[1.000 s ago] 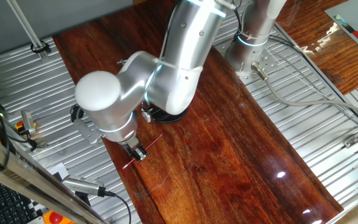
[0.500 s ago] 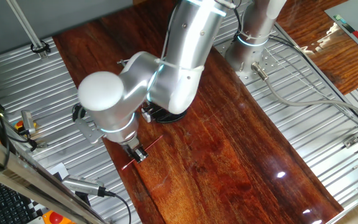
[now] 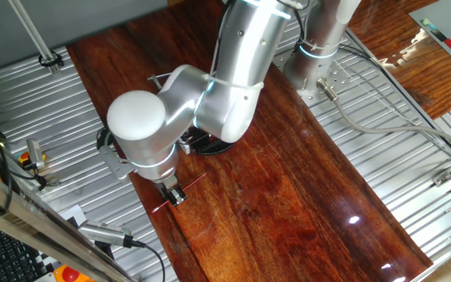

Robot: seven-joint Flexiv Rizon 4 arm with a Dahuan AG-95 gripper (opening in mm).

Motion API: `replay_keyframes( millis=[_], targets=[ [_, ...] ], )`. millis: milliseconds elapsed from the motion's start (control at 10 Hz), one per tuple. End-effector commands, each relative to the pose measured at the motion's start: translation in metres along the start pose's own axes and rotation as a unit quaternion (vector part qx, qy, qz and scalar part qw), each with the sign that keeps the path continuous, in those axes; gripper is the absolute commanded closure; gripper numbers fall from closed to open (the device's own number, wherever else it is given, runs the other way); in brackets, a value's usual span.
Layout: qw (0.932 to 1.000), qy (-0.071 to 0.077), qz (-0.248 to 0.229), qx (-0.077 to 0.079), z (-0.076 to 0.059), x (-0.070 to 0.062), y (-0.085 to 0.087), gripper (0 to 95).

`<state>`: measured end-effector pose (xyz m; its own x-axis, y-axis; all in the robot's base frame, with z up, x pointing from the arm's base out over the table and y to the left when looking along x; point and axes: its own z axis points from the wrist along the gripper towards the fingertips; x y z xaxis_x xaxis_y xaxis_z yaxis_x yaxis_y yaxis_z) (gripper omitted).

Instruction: Insert the pencil into the pencil sharpener

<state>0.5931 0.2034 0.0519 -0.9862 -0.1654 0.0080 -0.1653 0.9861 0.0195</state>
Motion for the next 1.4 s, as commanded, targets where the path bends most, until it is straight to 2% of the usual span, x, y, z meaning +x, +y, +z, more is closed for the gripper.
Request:
replay_keyframes(
  millis=[100, 400, 600, 1000, 1400],
  targets=[
    [0.9999, 0.001, -0.013, -0.003, -0.008, -0.003, -0.02, 95.0],
    [0.9997, 0.002, -0.022, -0.003, -0.014, 0.0, -0.046, 95.0],
    [0.9997, 0.002, -0.024, -0.003, -0.017, 0.001, -0.053, 95.0],
    [0.9999, 0.004, -0.01, 0.002, -0.017, 0.001, -0.053, 95.0],
    [1.0, -0.003, 0.0, 0.003, -0.017, 0.001, -0.053, 95.0]
  ],
)
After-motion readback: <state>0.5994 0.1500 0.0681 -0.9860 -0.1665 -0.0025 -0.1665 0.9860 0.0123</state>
